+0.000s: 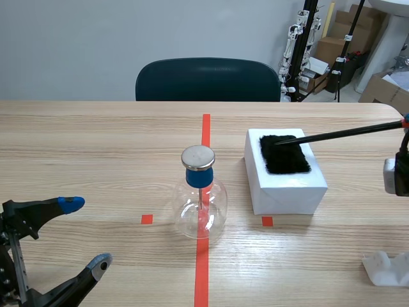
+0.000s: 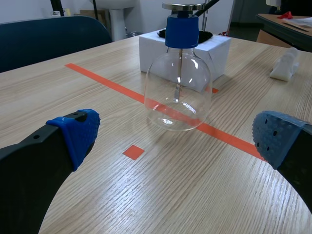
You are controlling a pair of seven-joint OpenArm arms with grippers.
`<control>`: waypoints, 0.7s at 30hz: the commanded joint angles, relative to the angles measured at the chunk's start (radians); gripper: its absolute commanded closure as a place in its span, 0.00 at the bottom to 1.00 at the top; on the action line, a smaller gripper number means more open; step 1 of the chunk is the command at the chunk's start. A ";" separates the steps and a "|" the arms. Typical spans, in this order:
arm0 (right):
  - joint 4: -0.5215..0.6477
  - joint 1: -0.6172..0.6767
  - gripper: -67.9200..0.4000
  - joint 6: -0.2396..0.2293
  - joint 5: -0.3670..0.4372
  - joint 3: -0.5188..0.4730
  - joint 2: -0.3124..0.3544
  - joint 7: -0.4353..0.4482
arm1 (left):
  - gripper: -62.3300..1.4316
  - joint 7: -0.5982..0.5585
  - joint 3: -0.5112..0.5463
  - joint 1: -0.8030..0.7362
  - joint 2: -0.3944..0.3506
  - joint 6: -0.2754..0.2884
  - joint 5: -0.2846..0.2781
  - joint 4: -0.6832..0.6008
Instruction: Do the electroscope experiment. rub the rod on the fur
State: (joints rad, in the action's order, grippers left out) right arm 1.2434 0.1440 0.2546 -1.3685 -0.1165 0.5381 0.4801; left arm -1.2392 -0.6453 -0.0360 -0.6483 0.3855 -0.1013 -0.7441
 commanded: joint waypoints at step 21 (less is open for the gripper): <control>0.012 -0.016 1.00 0.011 0.000 -0.005 0.018 0.066 | 0.00 -0.020 0.004 0.000 0.000 -0.001 -0.006 -0.019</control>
State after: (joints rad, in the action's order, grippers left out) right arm 1.2434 0.1440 0.2630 -1.3605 -0.1162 0.5381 0.5499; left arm -1.2392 -0.6453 -0.0360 -0.6483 0.3855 -0.1013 -0.7441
